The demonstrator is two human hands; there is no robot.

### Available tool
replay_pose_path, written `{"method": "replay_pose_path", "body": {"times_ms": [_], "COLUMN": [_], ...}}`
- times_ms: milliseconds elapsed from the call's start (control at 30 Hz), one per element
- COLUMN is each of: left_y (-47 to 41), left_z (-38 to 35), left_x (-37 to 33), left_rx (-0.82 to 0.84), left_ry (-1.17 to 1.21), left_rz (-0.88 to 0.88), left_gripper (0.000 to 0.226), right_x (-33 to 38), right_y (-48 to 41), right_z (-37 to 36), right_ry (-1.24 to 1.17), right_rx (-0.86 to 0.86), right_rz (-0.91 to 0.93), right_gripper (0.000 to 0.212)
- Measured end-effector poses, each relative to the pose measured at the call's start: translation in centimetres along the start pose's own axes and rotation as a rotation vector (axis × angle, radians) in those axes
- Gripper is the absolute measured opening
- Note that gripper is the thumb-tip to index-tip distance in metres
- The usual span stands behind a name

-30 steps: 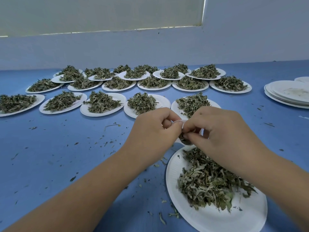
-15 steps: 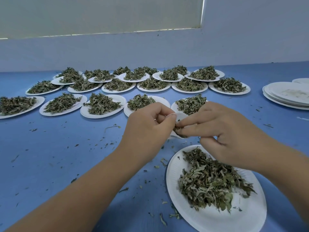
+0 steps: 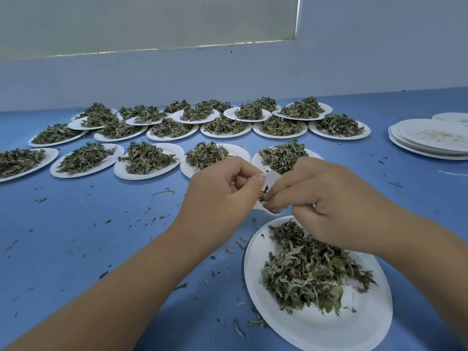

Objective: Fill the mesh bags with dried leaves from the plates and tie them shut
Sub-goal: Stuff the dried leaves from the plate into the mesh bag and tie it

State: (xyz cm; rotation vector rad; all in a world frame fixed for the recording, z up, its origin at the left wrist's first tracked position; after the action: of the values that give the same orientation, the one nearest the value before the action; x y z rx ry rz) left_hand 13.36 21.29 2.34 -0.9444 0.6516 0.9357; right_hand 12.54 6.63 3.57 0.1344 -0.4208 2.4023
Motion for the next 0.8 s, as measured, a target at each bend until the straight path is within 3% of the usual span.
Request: {"method": "replay_pose_path", "body": {"times_ms": [167, 333, 433, 667, 800], "left_y": [0.1, -0.3, -0.5, -0.2, -0.1], "left_z": [-0.8, 0.6, 1.2, 1.3, 1.3], "left_x": [0.0, 0.1, 0.1, -0.5, -0.7], "left_rx": [0.061, -0.031, -0.076, -0.103, -0.102], "left_ry": [-0.025, -0.085, -0.104, -0.209, -0.266], "left_rz": [-0.008, -0.003, 0.001, -0.059, -0.104], "left_gripper": [0.015, 0.011, 0.011, 0.013, 0.011], "right_x": [0.3, 0.4, 1.2, 2.6, 2.7], "right_y": [-0.2, 0.4, 0.9, 1.8, 1.8], "right_z": [-0.8, 1.4, 1.6, -1.7, -3.2], "right_ry": [0.003, -0.251, -0.305, -0.063, -0.039], "right_rx": [0.085, 0.038, 0.202, 0.494, 0.562], "right_rz": [-0.020, -0.089, -0.075, -0.045, -0.124], "right_gripper": [0.048, 0.028, 0.012, 0.066, 0.059]}}
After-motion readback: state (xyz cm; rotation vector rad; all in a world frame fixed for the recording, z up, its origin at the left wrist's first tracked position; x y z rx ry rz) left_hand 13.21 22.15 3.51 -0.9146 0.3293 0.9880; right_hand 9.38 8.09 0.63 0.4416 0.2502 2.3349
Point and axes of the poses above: each hand's wrist, its own y-axis away from the middle knuckle, its own z-axis out of the back of the hand, x = y × z, the point moved 5 cm from there along -y, towards the middle knuckle, and after that the axes turned 10 degrees about x, right-handed, at the moved point
